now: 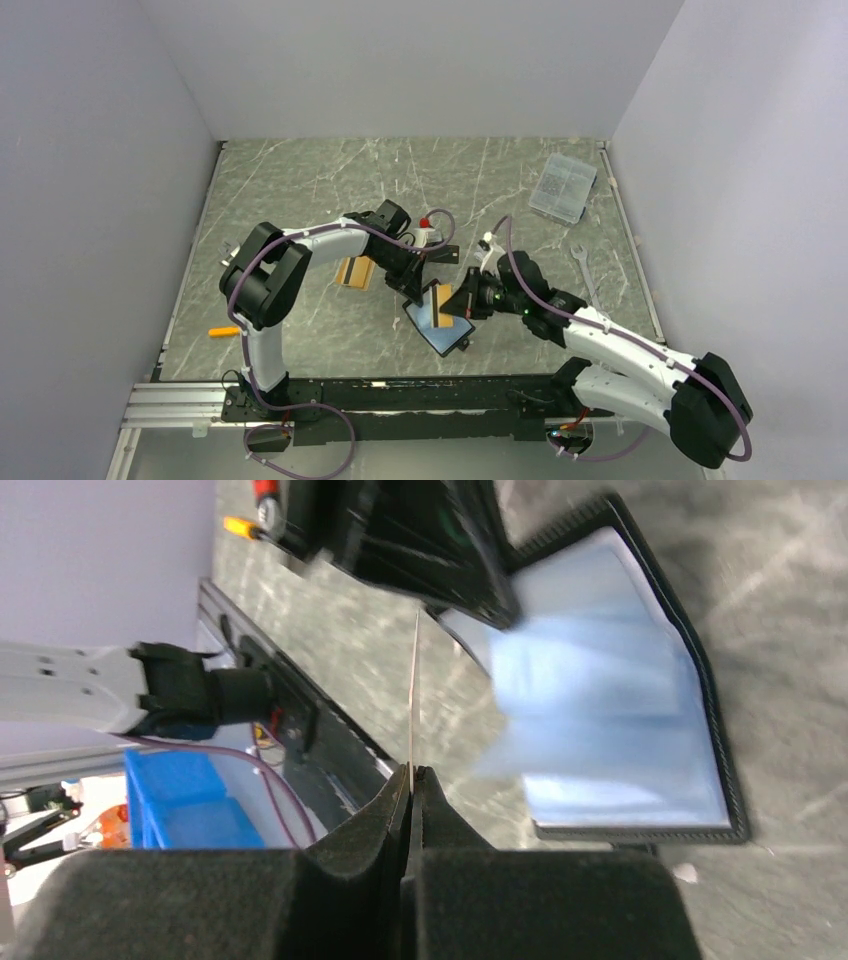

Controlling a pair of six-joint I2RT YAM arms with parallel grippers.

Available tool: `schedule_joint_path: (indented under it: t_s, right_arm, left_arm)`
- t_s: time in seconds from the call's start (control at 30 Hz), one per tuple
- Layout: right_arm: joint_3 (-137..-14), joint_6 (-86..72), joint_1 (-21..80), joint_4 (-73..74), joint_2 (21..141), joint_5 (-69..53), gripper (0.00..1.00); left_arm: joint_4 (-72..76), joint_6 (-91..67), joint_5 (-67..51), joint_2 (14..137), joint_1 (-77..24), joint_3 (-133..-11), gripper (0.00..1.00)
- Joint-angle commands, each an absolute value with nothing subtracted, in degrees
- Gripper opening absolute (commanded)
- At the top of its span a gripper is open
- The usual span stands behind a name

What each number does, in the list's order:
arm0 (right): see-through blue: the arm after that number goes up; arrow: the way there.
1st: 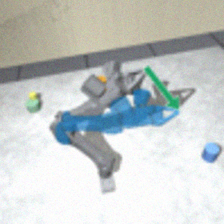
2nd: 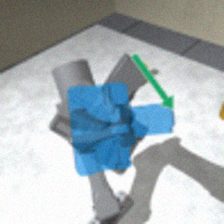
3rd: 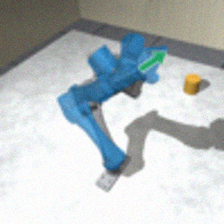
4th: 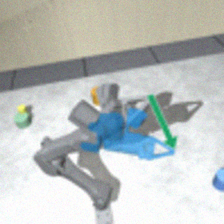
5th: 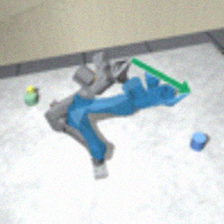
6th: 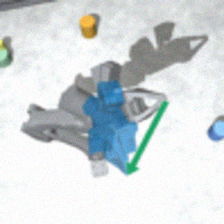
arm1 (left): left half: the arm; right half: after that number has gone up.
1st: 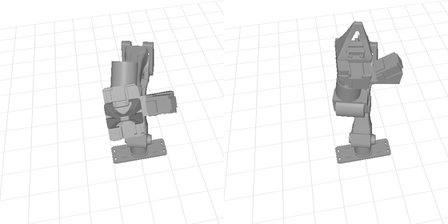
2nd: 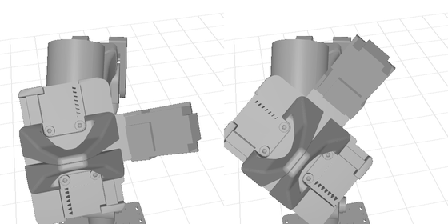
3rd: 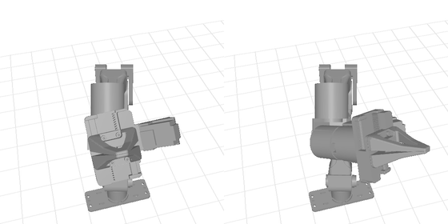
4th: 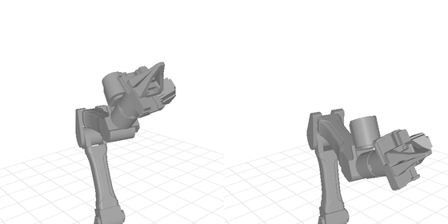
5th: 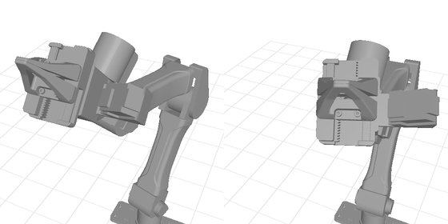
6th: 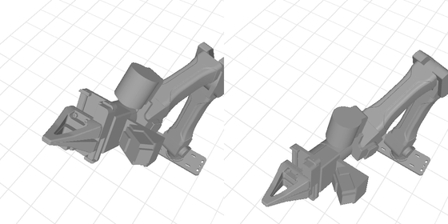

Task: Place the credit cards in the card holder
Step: Open the card holder at the center of the board.

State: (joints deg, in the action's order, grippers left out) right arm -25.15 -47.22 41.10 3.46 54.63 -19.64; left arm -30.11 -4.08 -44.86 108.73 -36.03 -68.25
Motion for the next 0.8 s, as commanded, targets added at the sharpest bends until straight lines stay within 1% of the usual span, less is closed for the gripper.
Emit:
schedule_joint_path:
  t_s: [0.0, 0.1, 0.23, 0.4, 0.6, 0.67, 0.77]
  right_arm:
    - [-31.9, -47.0, 41.6, 6.8, 59.0, -20.3, 0.00]
    - [-32.5, -48.3, 42.6, 6.6, 62.3, -19.7, 0.00]
    - [-31.2, -49.9, 43.6, 7.9, 61.6, -18.2, 0.00]
    - [-25.5, -52.8, 43.9, 5.1, 61.0, -19.9, 0.00]
    - [-20.2, -53.5, 43.8, 0.4, 63.1, -20.9, 0.00]
    - [-19.6, -53.2, 43.8, -1.0, 64.0, -20.9, 0.00]
    - [-20.2, -52.0, 43.8, -3.0, 65.9, -20.6, 0.00]
  left_arm:
    - [-30.9, -3.6, -43.2, 106.3, -36.4, -70.3, 0.00]
    - [-30.9, -3.8, -43.1, 105.4, -36.4, -70.4, 0.00]
    - [-31.7, -3.2, -41.6, 105.3, -36.3, -69.9, 0.00]
    - [-31.7, -3.2, -41.1, 106.6, -35.8, -69.1, 0.00]
    - [-31.8, -2.9, -41.5, 108.0, -34.3, -68.4, 0.00]
    - [-32.1, -2.7, -42.8, 108.5, -33.8, -68.5, 0.03]
    - [-32.9, -1.7, -45.1, 109.2, -33.8, -69.5, 0.15]
